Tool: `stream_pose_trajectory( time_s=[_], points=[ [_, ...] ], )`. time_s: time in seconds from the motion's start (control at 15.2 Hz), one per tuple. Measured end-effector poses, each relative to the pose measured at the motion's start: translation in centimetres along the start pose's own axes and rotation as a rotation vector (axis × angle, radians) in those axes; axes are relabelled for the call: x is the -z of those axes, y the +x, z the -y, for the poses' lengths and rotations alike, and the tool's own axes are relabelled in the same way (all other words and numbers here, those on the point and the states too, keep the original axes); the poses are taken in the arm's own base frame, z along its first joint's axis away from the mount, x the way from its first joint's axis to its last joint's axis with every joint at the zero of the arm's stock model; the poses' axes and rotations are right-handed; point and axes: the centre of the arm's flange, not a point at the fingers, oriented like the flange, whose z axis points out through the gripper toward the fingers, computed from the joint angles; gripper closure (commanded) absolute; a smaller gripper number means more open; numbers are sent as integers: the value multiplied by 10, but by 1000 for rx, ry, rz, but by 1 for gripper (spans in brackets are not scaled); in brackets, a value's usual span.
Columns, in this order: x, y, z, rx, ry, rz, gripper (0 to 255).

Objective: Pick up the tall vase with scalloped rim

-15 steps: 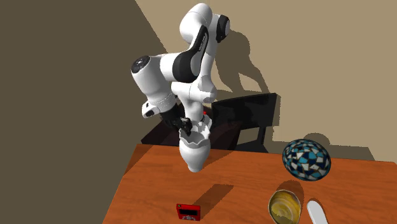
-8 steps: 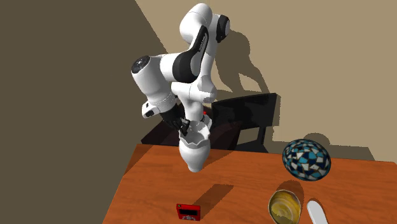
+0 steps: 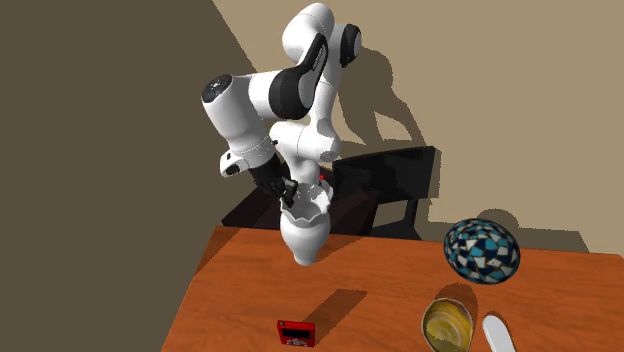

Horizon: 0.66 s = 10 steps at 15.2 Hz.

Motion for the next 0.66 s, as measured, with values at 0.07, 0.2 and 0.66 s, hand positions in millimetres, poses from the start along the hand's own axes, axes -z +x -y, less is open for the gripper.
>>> stream_pose_trajectory(
  time_s=[0.07, 0.2, 0.66],
  points=[
    [5, -1, 2, 0, 0, 0, 255],
    [15, -3, 5, 0, 0, 0, 255],
    [48, -8, 15, 0, 0, 0, 255]
  ],
)
